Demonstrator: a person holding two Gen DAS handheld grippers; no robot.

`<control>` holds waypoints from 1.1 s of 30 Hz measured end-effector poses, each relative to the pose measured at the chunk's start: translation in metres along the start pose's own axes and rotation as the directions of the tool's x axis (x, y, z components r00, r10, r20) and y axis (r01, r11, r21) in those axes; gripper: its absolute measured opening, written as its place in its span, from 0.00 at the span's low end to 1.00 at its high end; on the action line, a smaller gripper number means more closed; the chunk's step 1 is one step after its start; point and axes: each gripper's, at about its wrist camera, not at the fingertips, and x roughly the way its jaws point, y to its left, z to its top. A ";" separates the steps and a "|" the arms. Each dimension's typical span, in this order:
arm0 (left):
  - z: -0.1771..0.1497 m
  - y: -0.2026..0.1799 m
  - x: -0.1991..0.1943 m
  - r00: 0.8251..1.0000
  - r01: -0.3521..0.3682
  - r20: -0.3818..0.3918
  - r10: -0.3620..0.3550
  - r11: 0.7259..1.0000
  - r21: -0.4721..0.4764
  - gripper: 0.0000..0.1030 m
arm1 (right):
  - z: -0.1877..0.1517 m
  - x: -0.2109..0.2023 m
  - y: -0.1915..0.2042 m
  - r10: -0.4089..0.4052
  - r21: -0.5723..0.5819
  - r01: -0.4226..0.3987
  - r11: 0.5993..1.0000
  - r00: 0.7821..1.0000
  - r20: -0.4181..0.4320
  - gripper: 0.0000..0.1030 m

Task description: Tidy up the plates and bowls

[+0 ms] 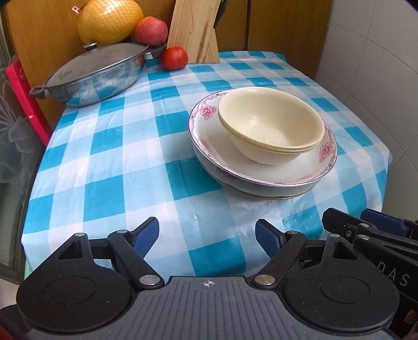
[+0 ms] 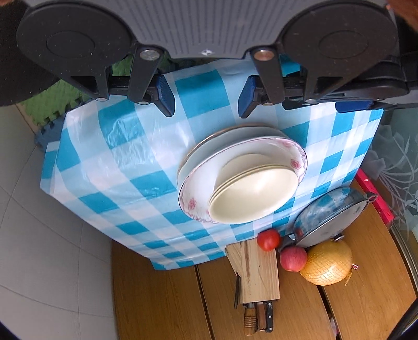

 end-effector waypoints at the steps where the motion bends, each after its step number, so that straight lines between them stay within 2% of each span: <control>1: -0.001 0.000 -0.001 1.000 -0.005 0.006 0.005 1.000 0.001 0.83 | 0.000 0.000 0.000 0.000 0.000 0.000 1.000 1.000 0.002 0.50; 33: 0.000 -0.007 0.014 0.999 -0.012 -0.043 0.013 1.000 0.019 0.83 | -0.002 0.012 -0.009 0.013 0.033 -0.012 0.999 0.999 -0.039 0.50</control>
